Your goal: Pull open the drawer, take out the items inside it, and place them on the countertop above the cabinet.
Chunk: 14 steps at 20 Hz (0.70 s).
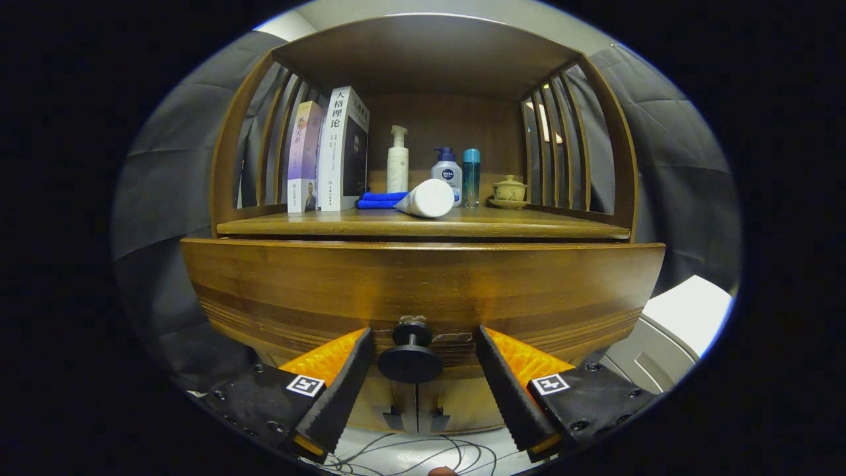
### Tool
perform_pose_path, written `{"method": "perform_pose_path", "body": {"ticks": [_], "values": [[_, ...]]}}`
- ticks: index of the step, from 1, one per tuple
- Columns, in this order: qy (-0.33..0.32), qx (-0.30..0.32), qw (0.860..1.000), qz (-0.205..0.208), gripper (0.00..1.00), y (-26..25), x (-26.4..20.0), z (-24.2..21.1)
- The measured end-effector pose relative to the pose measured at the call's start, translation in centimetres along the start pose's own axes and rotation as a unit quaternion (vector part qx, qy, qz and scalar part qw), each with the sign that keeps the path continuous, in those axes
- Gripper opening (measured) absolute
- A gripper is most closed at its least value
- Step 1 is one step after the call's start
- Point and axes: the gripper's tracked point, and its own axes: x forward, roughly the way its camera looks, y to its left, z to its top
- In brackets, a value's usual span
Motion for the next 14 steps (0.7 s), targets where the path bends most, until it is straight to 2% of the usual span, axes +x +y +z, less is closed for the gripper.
{"method": "perform_pose_path", "body": {"ticks": [7, 14], "values": [[-0.003, -0.005, 1.0, -0.005, 0.98, 0.2, 2.2, 0.5], [0.008, -0.006, 1.0, -0.003, 0.97, 0.2, 1.8, 0.6]]}}
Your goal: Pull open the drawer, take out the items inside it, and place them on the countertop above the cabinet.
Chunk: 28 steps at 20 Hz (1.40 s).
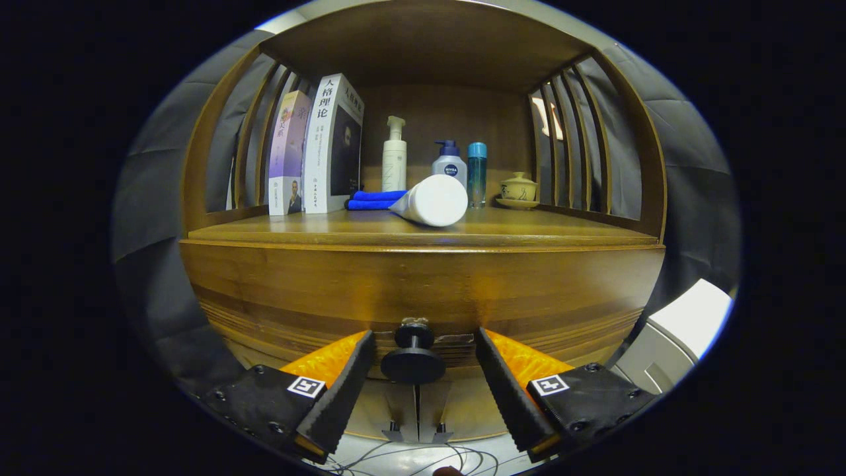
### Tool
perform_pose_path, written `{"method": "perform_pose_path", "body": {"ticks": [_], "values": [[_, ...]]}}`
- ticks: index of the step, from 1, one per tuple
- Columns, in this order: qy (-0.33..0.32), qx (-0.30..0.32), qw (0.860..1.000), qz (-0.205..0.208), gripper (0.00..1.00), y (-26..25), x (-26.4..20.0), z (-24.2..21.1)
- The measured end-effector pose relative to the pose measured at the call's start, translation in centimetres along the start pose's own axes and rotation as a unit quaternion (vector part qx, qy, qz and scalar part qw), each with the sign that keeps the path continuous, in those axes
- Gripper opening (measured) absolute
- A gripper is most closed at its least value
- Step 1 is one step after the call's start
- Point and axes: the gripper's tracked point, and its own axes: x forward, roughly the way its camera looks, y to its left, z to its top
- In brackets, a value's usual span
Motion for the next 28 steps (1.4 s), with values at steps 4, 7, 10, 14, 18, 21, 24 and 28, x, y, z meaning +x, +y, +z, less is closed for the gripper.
{"method": "perform_pose_path", "body": {"ticks": [4, 7, 10, 14, 18, 21, 24, 28], "values": [[0.0, -0.01, 1.0, 0.022, 0.99, 0.5, 0.0, -0.1], [-0.014, 0.003, 0.999, 0.052, 0.99, 0.8, -1.2, 1.9], [-0.047, 0.003, 0.996, 0.071, 0.99, 0.5, -5.3, 5.2], [-0.09, 0.006, 0.992, 0.088, 0.98, -0.7, -10.1, 9.6], [-0.111, 0.016, 0.988, 0.101, 0.98, -1.7, -14.1, 12.6], [-0.122, 0.013, 0.987, 0.106, 0.98, -2.4, -17.3, 13.1], [-0.134, 0.004, 0.986, 0.097, 0.98, -3.1, -19.4, 12.6], [-0.142, 0.004, 0.986, 0.093, 0.98, -3.1, -21.0, 11.3]]}}
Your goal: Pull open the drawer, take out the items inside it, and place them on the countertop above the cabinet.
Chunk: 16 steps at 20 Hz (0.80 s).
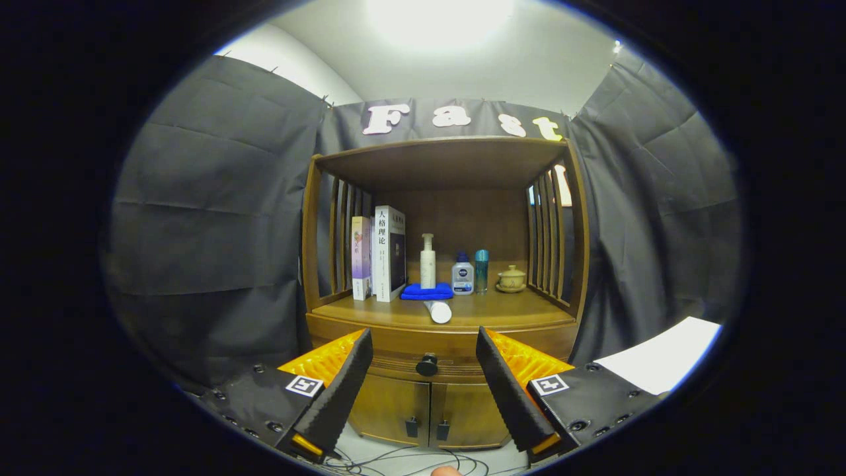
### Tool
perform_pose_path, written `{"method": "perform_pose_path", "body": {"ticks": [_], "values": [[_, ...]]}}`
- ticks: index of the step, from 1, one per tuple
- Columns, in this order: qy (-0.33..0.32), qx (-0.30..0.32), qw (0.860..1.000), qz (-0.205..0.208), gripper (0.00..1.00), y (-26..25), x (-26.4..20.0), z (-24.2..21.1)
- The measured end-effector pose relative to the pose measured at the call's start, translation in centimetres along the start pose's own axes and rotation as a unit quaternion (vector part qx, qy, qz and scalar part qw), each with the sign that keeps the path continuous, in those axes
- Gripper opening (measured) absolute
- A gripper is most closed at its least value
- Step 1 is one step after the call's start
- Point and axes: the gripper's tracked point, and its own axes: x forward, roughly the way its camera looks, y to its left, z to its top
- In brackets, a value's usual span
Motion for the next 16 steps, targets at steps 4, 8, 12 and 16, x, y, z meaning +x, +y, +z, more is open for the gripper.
{"method": "perform_pose_path", "body": {"ticks": [4, 8, 12, 16], "values": [[-0.008, 0.001, 1.0, 0.011, 0.98, 1.1, -0.8, 0.1], [-0.024, 0.006, 0.999, 0.021, 0.98, 1.8, -1.6, 1.2], [-0.04, 0.011, 0.999, 0.026, 0.98, 2.3, -2.2, 2.2], [-0.04, 0.017, 0.999, 0.031, 0.98, 2.6, -2.5, 2.3]]}}
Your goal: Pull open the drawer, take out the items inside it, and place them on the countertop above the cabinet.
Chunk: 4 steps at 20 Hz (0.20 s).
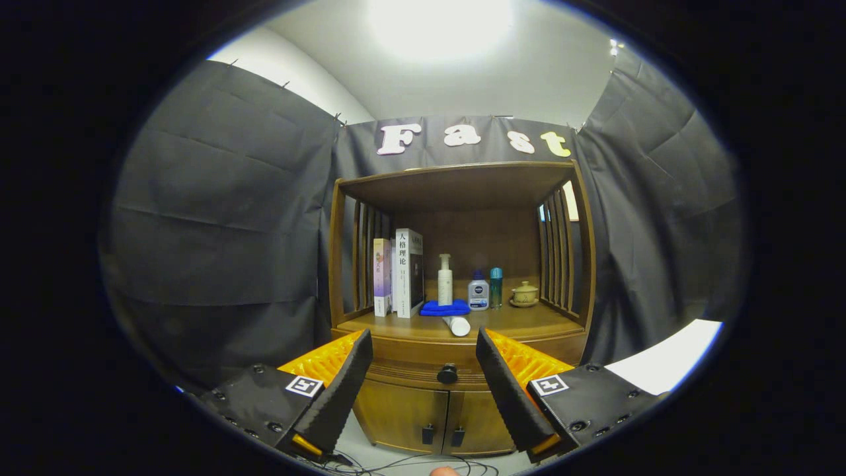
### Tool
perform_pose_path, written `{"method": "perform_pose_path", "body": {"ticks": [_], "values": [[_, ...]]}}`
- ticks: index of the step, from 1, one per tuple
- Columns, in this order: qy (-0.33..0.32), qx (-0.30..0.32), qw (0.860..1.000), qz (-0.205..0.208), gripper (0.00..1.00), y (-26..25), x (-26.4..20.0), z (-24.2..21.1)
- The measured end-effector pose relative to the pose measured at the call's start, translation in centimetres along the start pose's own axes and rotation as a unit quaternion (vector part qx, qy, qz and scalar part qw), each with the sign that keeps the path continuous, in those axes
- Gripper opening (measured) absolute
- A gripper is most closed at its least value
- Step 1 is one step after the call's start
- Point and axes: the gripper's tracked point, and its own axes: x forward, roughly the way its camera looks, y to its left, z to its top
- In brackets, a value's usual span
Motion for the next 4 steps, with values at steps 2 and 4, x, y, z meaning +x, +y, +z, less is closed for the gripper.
{"method": "perform_pose_path", "body": {"ticks": [2, 4], "values": [[0.001, 0.004, 1.0, -0.001, 0.98, 0.13, -0.15, -0.28], [0.004, 0.008, 1.0, -0.001, 0.98, 0.21, -0.26, -0.55]]}}
